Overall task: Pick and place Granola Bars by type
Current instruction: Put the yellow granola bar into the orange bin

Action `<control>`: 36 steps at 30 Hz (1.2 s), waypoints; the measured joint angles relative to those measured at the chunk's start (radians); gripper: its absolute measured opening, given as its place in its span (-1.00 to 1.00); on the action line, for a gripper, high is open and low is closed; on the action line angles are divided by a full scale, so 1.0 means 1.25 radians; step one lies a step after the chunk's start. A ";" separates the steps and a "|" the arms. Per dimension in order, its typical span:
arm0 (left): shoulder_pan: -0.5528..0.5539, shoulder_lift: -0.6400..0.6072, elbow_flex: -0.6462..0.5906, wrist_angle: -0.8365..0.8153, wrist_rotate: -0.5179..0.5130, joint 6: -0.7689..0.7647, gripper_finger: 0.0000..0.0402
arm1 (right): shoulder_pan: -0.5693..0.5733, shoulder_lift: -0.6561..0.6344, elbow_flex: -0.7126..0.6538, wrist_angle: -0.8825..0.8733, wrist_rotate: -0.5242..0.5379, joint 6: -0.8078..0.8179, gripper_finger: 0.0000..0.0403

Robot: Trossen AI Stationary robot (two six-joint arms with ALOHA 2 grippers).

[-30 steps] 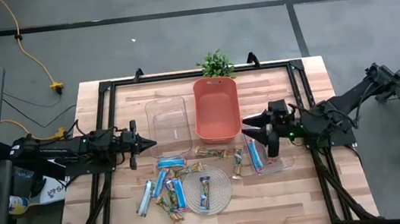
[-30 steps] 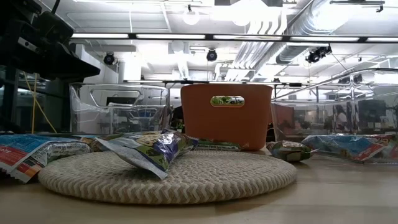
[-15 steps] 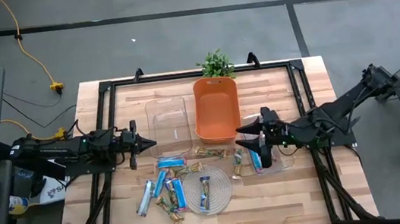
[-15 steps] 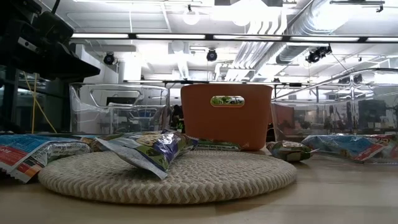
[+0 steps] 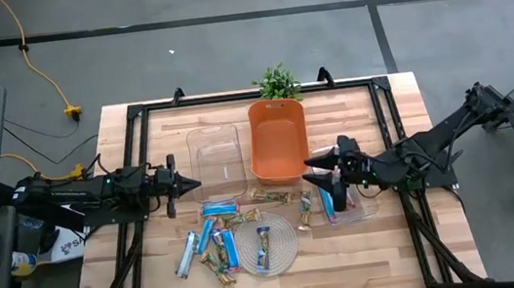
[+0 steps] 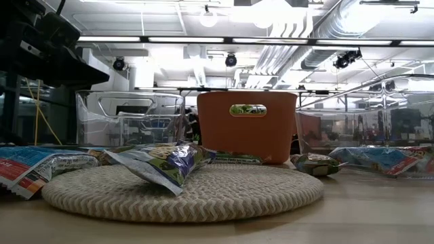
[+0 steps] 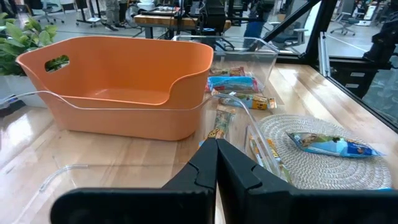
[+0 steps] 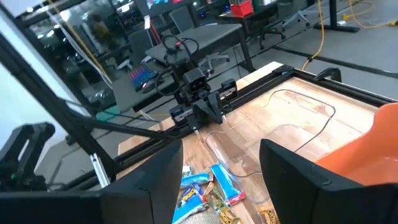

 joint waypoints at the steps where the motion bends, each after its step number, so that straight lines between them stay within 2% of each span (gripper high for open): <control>1: 0.000 0.000 0.000 0.001 -0.004 0.000 -1.00 | -0.003 0.000 0.000 0.002 0.000 0.007 -0.02; 10: 0.000 0.000 0.000 0.004 -0.009 0.000 -1.00 | -0.038 0.030 0.008 0.095 -0.001 -0.044 -0.02; 16: 0.000 0.000 0.000 0.008 -0.010 -0.015 -1.00 | -0.074 0.124 0.108 0.057 -0.036 -0.082 -0.02; 22: 0.000 0.000 -0.001 0.010 -0.005 -0.022 -1.00 | -0.106 0.253 0.306 -0.163 -0.120 -0.057 -0.02; 30: 0.000 0.000 -0.001 0.010 0.002 -0.029 -1.00 | -0.113 0.459 0.632 -0.524 -0.298 0.028 -0.02; 36: 0.000 0.000 -0.001 0.010 0.002 -0.084 -1.00 | -0.101 0.592 0.797 -0.663 -0.413 0.173 -0.02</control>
